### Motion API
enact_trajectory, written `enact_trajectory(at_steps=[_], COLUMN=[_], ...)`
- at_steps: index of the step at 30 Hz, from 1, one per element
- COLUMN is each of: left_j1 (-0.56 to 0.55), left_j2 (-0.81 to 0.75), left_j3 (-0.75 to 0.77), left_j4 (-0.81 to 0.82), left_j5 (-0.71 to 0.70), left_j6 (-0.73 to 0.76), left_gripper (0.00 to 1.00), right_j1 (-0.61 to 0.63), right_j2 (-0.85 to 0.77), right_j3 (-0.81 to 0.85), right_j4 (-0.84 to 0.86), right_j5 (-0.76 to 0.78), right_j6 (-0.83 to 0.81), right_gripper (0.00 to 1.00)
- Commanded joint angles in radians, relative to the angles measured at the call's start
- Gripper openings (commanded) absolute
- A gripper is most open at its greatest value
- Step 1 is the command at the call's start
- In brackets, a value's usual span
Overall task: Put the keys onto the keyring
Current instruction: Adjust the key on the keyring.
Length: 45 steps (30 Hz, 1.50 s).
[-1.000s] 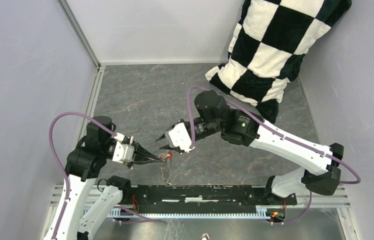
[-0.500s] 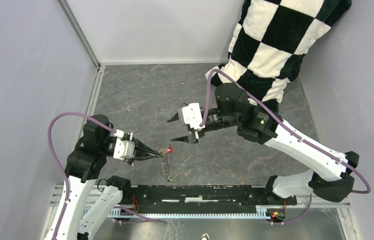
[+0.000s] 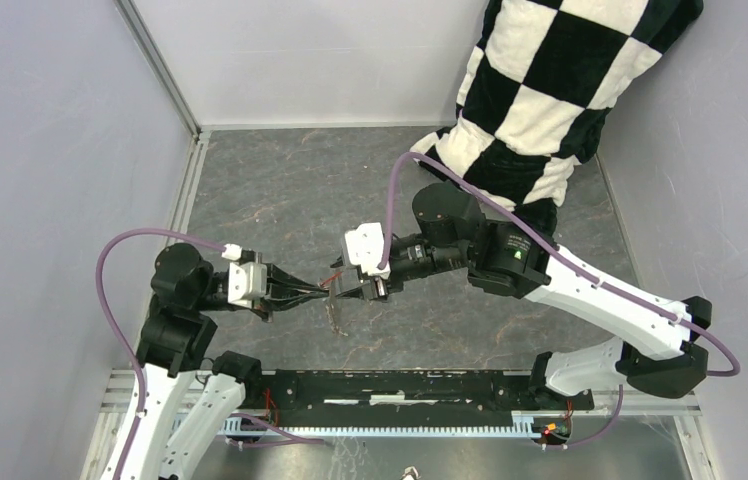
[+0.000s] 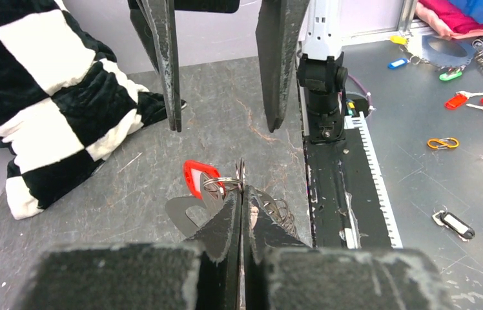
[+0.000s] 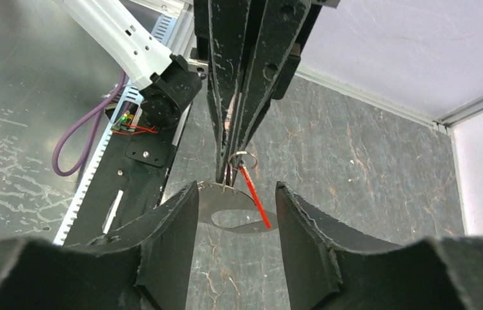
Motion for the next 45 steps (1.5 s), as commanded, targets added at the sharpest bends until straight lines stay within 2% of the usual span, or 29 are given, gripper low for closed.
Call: enact_trajectory(at_steps=[1, 11, 29, 34, 38, 43, 44, 45], left_j1=[-0.002, -0.002, -0.003, -0.003, -0.003, -0.004, -0.003, -0.004], left_j2=[-0.027, -0.035, -0.038, -0.041, -0.039, -0.037, -0.036, -0.036], left_j3=[-0.012, -0.026, -0.037, -0.041, -0.043, -0.051, -0.051, -0.049], left_j4=[0.128, 0.157, 0.158, 0.156, 0.158, 0.174, 0.174, 0.169], left_j5=[-0.032, -0.041, -0.061, -0.066, -0.069, -0.067, -0.066, -0.066], left_j6=[-0.123, -0.148, -0.157, -0.161, -0.164, -0.181, -0.186, -0.19], left_gripper=[0.02, 0.02, 0.02, 0.02, 0.02, 0.02, 0.05, 0.14], right_j1=[0.001, 0.009, 0.013, 0.012, 0.012, 0.012, 0.012, 0.012], right_j2=[0.018, 0.056, 0.068, 0.079, 0.09, 0.095, 0.095, 0.095], right_j3=[0.054, 0.076, 0.077, 0.077, 0.081, 0.081, 0.081, 0.083], right_j4=[-0.017, -0.021, -0.015, -0.021, -0.027, -0.031, -0.033, -0.038], right_j5=[0.037, 0.034, 0.009, 0.009, 0.032, 0.081, 0.098, 0.112], right_j6=[0.033, 0.036, 0.009, 0.004, 0.005, 0.014, 0.015, 0.01], right_gripper=[0.52, 0.46, 0.26, 0.15, 0.0, 0.0, 0.0, 0.0])
